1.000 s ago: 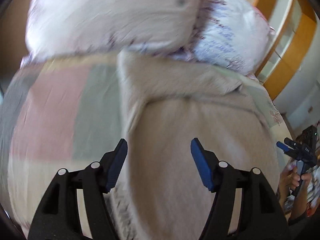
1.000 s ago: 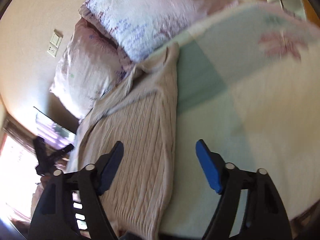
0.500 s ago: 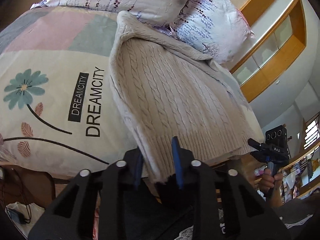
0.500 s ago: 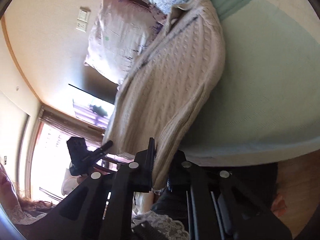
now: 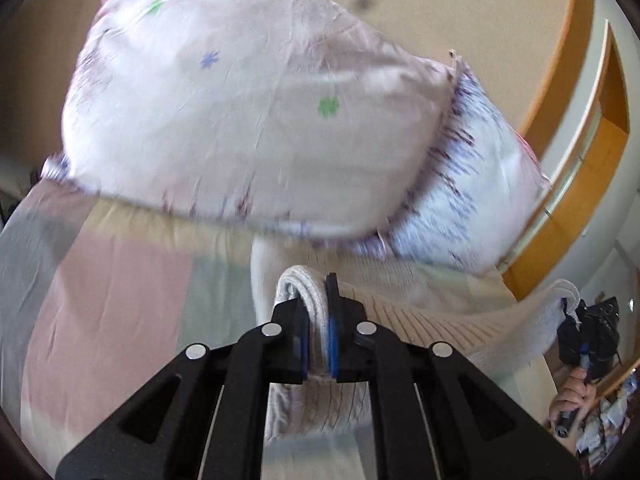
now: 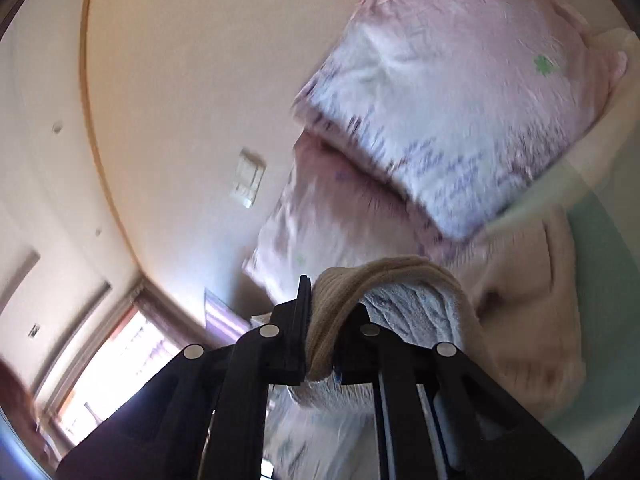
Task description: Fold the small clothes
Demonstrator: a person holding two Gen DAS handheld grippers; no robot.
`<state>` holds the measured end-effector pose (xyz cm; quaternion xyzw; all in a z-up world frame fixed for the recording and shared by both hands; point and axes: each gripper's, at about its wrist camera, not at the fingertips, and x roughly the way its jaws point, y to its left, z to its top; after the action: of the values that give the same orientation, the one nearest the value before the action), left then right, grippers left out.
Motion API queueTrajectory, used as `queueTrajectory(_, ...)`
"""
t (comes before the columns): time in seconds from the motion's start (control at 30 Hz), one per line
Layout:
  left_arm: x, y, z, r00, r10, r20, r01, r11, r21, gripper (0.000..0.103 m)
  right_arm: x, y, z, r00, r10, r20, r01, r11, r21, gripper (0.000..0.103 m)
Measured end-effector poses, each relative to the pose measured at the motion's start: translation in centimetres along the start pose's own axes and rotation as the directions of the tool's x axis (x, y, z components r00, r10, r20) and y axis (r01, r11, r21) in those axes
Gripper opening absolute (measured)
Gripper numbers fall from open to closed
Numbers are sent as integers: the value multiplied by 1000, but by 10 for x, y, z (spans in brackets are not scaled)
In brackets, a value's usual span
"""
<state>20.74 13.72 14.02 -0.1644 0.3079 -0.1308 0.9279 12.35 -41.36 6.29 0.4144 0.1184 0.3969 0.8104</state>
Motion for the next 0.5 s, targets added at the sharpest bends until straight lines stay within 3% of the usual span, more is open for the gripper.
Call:
queueTrajectory(0.03,17,-3,10,1000,14,-3,-14,1000,8,7,19,-14,15,999,-29,26,28,999,21,9)
queueTrajectory(0.1,74,-7,27,995,78,-57,-76,997,30,12,41,-45,26,985,-164,45,161,985,64,13)
queueTrajectory(0.13,96,-6,29,989,115,-95,-113,993,31,14,60,-71,33,953,-302,14,299,949,99,31)
queueTrajectory(0.17,117,1,29,977,159,-145,-159,987,15,29,74,-94,36,906,-420,-52,423,896,131,51)
queueTrajectory(0.2,122,7,29,973,169,-159,-173,985,-10,47,78,-111,34,880,-461,-113,474,862,179,52)
queueTrajectory(0.23,116,17,27,980,139,-141,-148,987,-55,54,75,-119,32,885,-447,-130,465,860,210,53)
queueTrajectory(0.27,109,23,24,986,114,-119,-124,990,-73,72,67,-122,30,895,-429,-123,446,870,211,68)
queueTrajectory(0.3,97,31,21,991,96,-94,-104,991,-88,82,56,-118,30,890,-448,-87,456,873,173,79)
queueTrajectory(0.33,90,40,16,992,78,-100,-88,991,-98,82,46,-114,30,882,-468,-51,470,871,143,92)
queueTrajectory(0.4,86,54,7,988,36,-149,-57,988,-141,82,33,-106,32,877,-480,1,478,874,91,93)
queueTrajectory(0.5,97,74,-14,968,-60,-245,-2,970,-243,78,29,-107,33,896,-445,-16,444,892,86,93)
